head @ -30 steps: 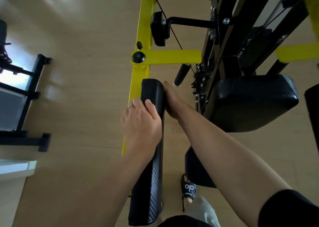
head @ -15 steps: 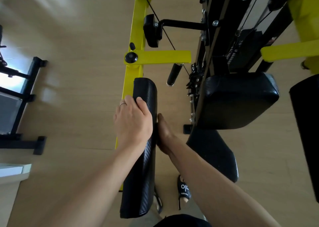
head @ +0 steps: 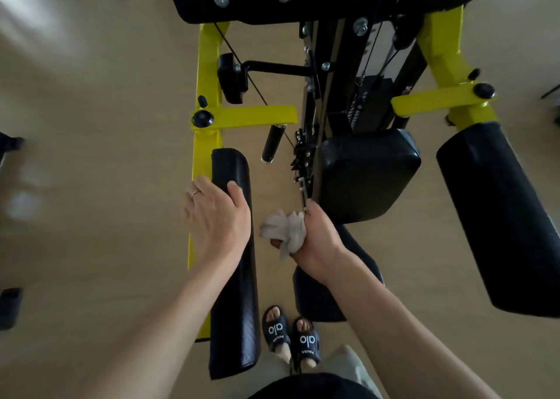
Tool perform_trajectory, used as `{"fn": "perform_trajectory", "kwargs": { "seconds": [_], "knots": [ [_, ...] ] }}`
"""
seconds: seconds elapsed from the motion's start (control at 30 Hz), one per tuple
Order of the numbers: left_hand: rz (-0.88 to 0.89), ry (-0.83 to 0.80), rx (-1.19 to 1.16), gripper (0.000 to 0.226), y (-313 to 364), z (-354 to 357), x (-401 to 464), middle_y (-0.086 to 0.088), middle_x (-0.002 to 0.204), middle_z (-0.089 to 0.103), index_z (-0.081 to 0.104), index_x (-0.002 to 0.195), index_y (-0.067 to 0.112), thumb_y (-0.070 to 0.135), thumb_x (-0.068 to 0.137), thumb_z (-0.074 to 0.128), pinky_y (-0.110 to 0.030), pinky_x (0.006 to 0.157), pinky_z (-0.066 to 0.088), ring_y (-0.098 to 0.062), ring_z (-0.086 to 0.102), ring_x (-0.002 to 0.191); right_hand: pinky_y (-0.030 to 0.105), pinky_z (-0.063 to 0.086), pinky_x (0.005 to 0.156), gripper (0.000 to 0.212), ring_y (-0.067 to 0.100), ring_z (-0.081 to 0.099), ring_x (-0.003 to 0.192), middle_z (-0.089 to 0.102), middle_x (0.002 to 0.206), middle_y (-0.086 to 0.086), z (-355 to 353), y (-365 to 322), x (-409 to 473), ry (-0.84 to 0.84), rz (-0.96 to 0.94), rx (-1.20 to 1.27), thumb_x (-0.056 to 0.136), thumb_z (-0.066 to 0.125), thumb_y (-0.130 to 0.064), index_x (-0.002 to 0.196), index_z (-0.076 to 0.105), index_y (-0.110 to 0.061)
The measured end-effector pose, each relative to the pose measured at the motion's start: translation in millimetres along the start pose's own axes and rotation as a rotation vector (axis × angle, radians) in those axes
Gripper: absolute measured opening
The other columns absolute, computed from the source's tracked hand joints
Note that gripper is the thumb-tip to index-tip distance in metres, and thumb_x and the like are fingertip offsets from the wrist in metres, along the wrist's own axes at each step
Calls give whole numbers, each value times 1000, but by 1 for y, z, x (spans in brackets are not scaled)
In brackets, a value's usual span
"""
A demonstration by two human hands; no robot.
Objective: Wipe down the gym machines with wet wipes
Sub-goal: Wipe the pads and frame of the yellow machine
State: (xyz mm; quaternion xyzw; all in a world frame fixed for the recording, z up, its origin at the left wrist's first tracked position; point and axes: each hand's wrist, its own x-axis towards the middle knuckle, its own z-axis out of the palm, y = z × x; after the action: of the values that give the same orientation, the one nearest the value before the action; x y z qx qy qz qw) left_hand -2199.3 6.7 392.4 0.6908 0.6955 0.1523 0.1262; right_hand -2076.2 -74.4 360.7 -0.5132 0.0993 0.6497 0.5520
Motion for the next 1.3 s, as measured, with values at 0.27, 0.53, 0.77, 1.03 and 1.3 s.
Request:
{"fn": "perform_trajectory", "kwargs": {
  "seconds": [0.27,0.53,0.77,1.03,1.3],
  "knots": [
    [500,-276,-285,34,35,-28,-33,6,118,55,53,120,25,50,96,55,-38,88,50,-17,58,105,45,41,115,69,31,63,126,65,134,21,25,-37,-41,-177,-49,65,107,27,-57,143,51,-4],
    [304,-506,-450,38,56,-8,-24,1,120,55,57,124,19,46,98,56,-10,73,40,-7,48,104,40,46,110,68,25,67,121,69,128,17,30,-69,-56,-159,-88,-113,106,33,-57,137,58,-2],
    [3,-392,-588,7,96,9,-12,-3,89,65,56,101,10,16,99,52,-32,60,49,-18,62,77,34,43,107,54,14,64,112,72,118,5,27,-104,-55,-186,-148,-551,99,39,-60,118,67,-17],
    [-479,-216,-939,32,110,52,31,2,87,59,59,123,7,19,97,45,-29,65,42,-12,52,73,40,58,96,29,26,74,100,73,110,13,24,-195,-38,-185,-332,-812,108,45,-33,117,63,-12],
    [-286,-69,-903,15,116,107,83,-1,105,60,52,108,23,14,106,40,-18,74,49,-14,61,94,44,60,93,42,31,71,102,64,116,23,71,-225,51,-42,-269,-1112,110,38,-21,149,41,-7]
  ]
}}
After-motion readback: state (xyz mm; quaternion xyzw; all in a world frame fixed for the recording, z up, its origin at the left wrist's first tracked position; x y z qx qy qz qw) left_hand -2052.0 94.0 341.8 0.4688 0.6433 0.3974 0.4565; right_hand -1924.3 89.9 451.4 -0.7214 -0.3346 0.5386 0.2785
